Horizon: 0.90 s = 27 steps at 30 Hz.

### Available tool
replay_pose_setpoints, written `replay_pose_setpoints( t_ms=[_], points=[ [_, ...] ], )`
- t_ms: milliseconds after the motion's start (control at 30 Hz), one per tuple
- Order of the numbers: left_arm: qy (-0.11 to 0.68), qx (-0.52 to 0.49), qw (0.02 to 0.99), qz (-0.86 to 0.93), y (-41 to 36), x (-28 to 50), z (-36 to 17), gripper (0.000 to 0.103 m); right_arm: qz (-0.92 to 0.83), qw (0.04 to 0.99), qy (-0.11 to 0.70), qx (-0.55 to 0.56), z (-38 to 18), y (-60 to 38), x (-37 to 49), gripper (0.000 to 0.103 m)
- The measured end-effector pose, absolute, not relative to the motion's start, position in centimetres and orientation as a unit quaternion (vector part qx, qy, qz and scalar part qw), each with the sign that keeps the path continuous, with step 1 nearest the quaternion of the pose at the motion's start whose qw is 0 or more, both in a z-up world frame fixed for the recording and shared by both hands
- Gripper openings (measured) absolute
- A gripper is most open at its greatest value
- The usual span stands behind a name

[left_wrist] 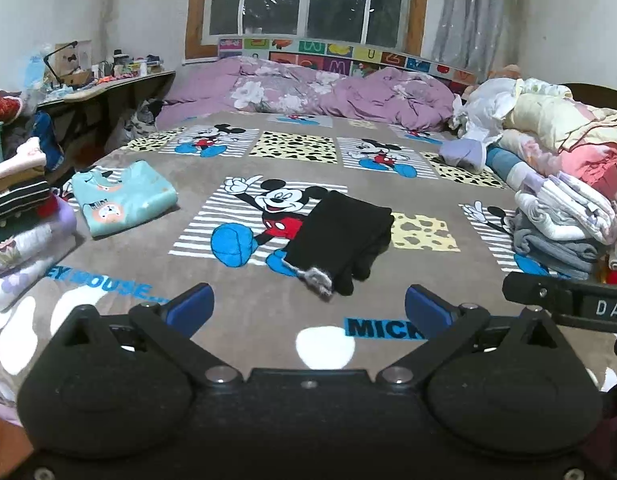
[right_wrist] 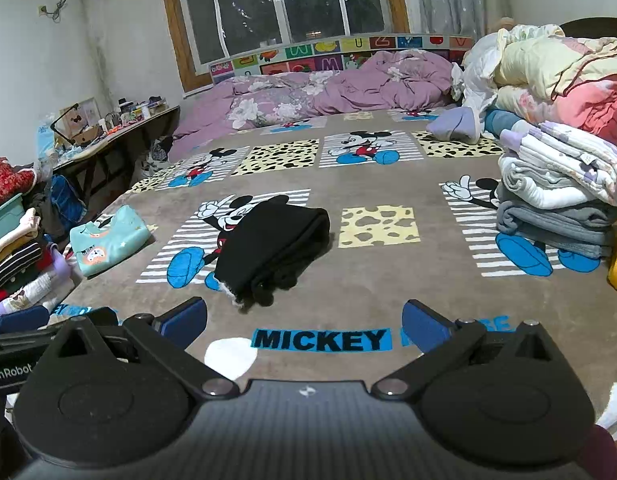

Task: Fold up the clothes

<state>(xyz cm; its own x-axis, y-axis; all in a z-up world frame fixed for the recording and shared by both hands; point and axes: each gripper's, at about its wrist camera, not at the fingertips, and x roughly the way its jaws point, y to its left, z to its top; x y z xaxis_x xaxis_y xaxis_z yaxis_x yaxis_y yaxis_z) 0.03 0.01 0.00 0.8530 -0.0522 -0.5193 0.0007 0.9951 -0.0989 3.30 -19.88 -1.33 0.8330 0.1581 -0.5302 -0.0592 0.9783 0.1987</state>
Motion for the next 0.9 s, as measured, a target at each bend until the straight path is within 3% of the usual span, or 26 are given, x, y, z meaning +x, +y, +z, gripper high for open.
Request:
replay_pose_setpoints(
  t_ms=[900],
  points=[
    [0.267,-0.033,0.963,-0.010,-0.73,0.04,-0.22,0.103,0.053,0.954,0.286,0.075,-1.68,-19.78,2.97,0.103]
  ],
)
